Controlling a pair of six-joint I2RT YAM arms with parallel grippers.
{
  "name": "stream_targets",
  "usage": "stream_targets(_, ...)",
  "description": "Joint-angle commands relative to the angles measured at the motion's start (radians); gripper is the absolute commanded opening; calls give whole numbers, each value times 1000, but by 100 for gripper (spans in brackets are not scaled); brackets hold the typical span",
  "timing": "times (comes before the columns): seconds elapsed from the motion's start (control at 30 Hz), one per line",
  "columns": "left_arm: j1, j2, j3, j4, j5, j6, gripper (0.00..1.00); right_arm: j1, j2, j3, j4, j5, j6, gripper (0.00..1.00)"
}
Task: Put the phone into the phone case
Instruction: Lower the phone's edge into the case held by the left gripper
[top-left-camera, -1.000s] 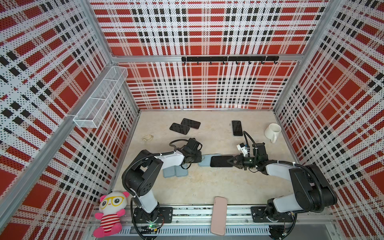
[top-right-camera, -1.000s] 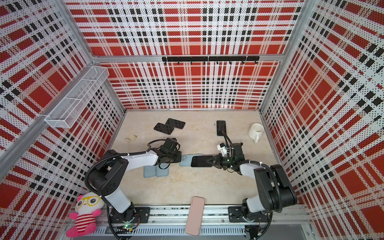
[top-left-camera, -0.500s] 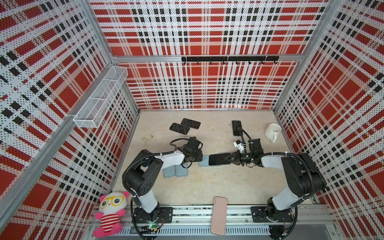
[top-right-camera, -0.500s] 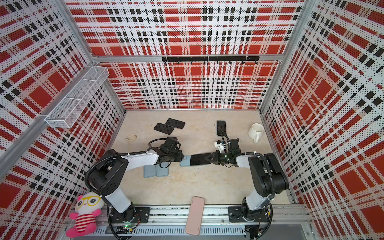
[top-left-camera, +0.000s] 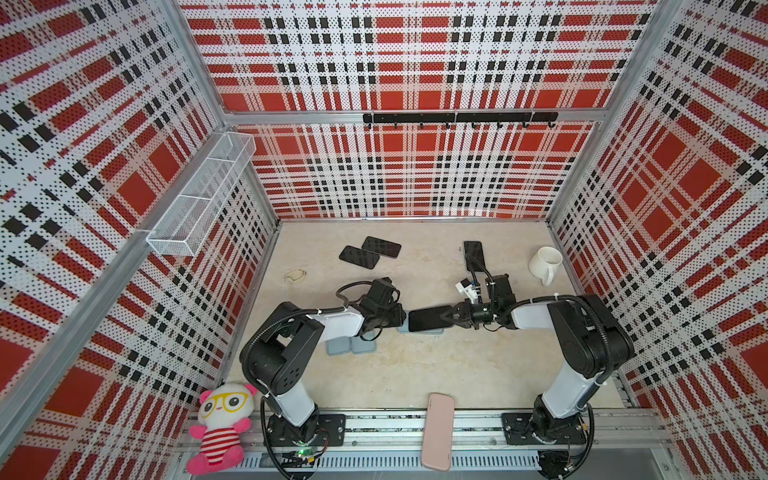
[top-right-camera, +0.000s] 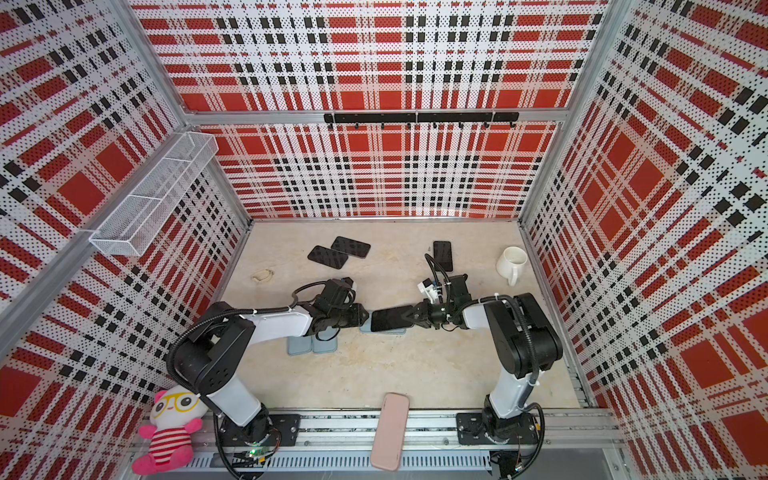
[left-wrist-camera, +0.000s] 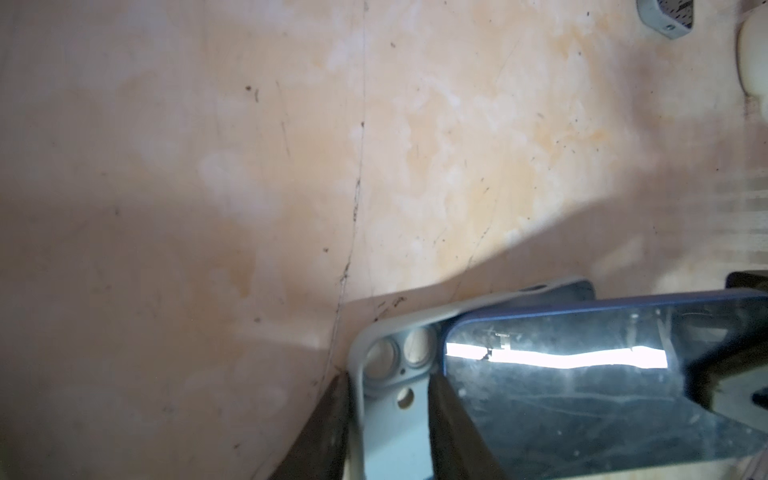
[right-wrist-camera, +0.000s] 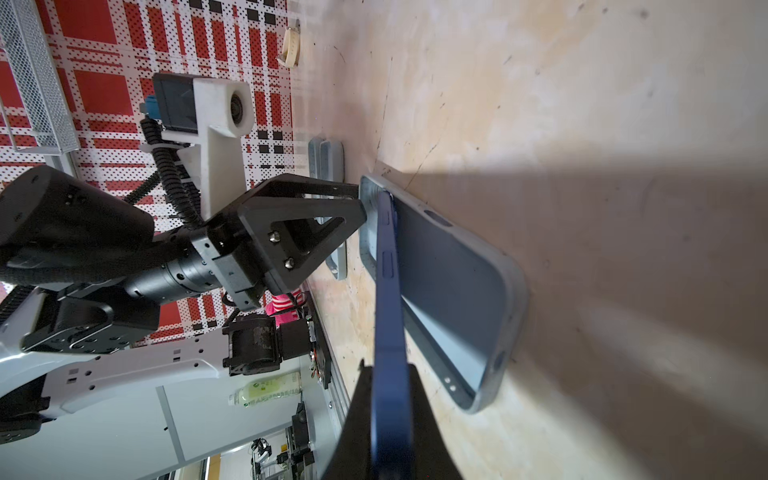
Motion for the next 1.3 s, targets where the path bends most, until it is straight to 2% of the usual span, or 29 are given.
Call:
stream_targets(0.0, 4, -22, -28, 64, 77, -30, 43, 39, 44, 7, 19, 33, 5, 0)
stream_targets(0.17, 6, -57, -75, 106, 92, -68, 51, 49, 64, -30, 142, 32, 86, 0)
stream_targets(0.43, 10, -68, -113, 141, 92, -84, 53, 90, 119, -34, 262, -4, 133, 0)
stream_targets(0.57, 10, -64, -109, 157, 95, -82, 54, 107, 129, -27, 274, -24, 133, 0)
stream_targets(0.7, 2, -67, -115, 165, 99, -101, 52, 109, 137, -35, 291, 13, 175, 0)
stream_targets(0.93, -2, -143, -180, 138, 66, -127, 51, 109, 174, -126, 570, 56, 376, 0)
stream_targets(1.27, -67, -163, -255, 291, 100, -240, 46, 124, 150, -149, 545, 122, 408, 0)
